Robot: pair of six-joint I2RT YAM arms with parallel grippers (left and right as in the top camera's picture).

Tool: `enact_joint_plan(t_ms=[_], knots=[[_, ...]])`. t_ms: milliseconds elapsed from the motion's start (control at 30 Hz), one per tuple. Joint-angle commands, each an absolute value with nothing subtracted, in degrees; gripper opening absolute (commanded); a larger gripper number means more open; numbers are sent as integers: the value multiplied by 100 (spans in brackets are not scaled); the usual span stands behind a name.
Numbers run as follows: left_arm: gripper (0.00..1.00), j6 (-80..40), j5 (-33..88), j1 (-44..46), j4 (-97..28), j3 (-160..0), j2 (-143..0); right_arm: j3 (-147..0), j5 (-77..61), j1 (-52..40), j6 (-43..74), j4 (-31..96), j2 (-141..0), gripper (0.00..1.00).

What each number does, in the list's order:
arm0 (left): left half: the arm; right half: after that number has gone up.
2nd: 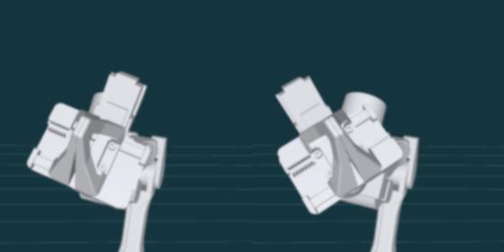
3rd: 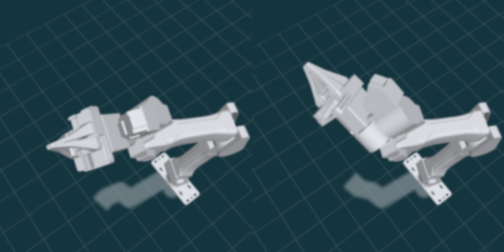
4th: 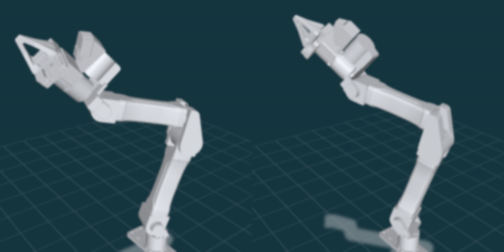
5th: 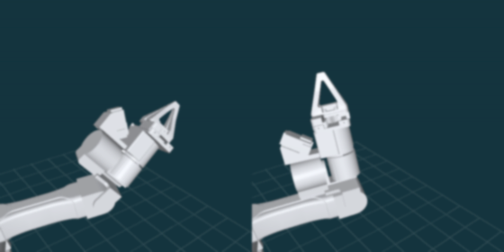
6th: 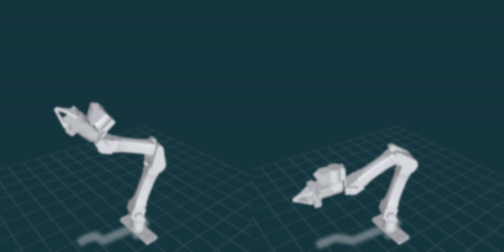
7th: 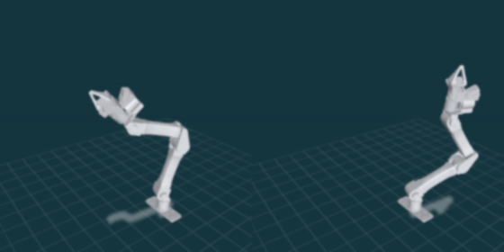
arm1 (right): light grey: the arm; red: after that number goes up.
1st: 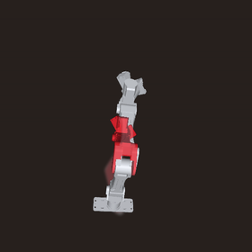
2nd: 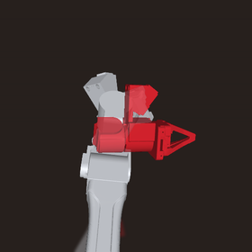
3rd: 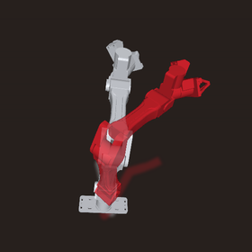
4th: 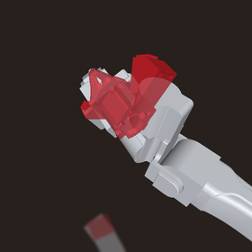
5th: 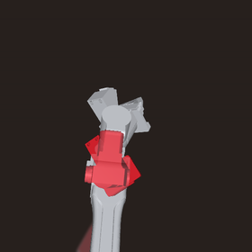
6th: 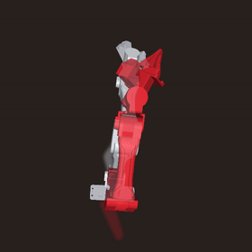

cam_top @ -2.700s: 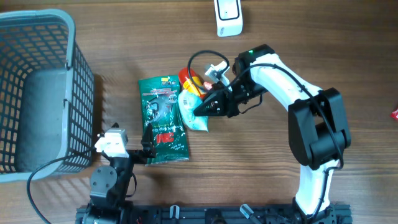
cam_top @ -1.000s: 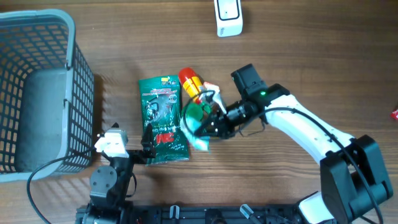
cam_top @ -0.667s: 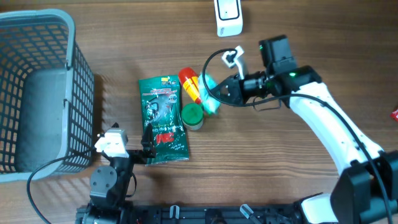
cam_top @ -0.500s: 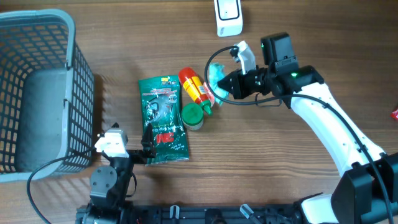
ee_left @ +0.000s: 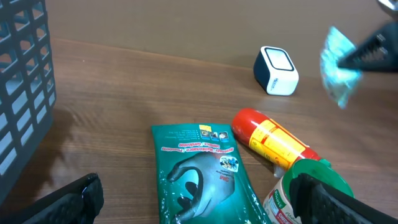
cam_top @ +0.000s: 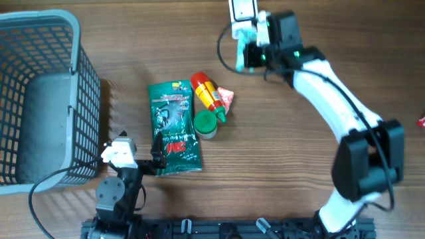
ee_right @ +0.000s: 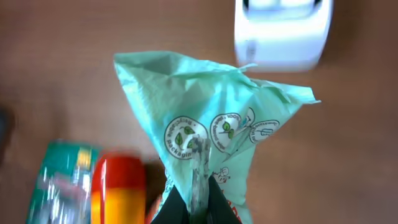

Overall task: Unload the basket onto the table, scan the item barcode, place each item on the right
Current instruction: 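Lift the mint wipes pack and hold it under the scanner, then carry the mint wipes pack right and drop it at the table edge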

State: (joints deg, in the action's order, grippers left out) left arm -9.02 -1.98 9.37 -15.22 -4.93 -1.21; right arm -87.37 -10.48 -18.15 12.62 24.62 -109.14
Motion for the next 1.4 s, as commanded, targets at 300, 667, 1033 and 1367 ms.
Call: enact_joint_plan(t_ms=[300,667,1033,1367], knots=[[100,-790,-152,915,-1518,-471,-93,-11413,-384,-1417,1221,2729,-13187,5],[100,-792,-152,915,-1518,-471,-93,-11410,-386,-1424,1243,2410,-13367,5],[100,-792,-152,915,-1518,-471,-93,-11413,200,-598,2147,3830,-12606,4],[100,-790,-150,915,-1518,-471,-93,-10916,1590,2080,2091,4694,-12446,4]])
